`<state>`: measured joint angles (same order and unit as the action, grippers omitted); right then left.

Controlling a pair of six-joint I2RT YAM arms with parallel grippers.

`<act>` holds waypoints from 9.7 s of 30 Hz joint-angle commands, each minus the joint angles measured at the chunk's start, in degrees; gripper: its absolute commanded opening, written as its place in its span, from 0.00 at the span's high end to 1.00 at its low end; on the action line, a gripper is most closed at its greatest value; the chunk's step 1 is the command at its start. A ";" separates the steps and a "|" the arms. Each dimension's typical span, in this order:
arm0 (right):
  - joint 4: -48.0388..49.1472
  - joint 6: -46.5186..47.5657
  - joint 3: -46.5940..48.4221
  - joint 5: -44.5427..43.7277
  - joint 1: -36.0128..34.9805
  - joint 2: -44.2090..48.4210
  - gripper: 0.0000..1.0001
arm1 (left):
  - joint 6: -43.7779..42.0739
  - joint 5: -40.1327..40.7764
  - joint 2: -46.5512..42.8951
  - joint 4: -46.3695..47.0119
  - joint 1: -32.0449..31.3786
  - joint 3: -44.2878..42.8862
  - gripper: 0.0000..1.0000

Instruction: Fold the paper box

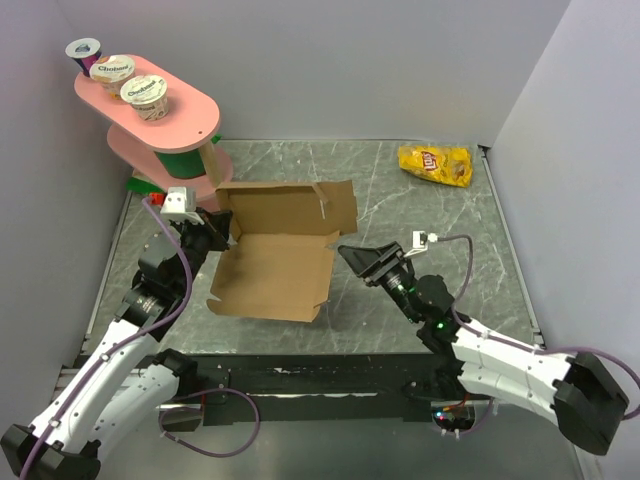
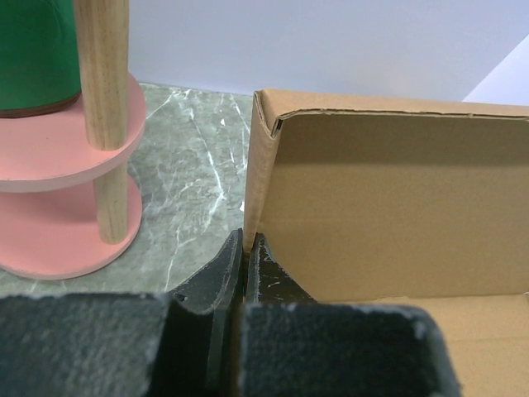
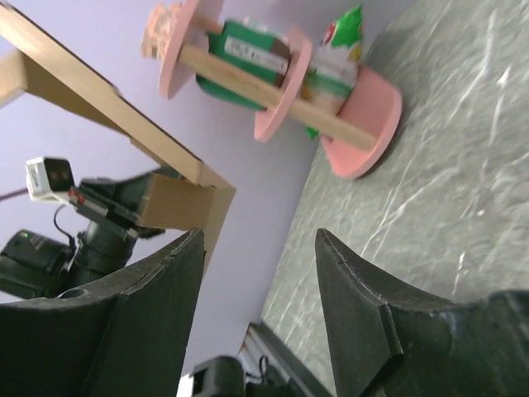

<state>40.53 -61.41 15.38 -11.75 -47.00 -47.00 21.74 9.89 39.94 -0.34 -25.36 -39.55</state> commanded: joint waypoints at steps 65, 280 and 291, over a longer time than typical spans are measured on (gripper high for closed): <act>19.23 -1.17 2.64 15.44 3.76 -9.07 0.47 | 0.50 -3.30 -0.30 3.59 -2.50 1.05 0.99; -28.67 21.77 14.69 7.61 9.38 -11.63 0.37 | -4.34 2.16 34.06 -17.94 -8.47 -13.27 0.99; -13.21 15.36 -1.04 17.37 13.95 -2.05 0.25 | -5.13 4.17 31.51 -15.66 -8.91 -11.78 0.99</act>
<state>17.15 -41.89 18.65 1.19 -34.02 -52.93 16.21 13.80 73.78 -18.76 -33.87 -51.70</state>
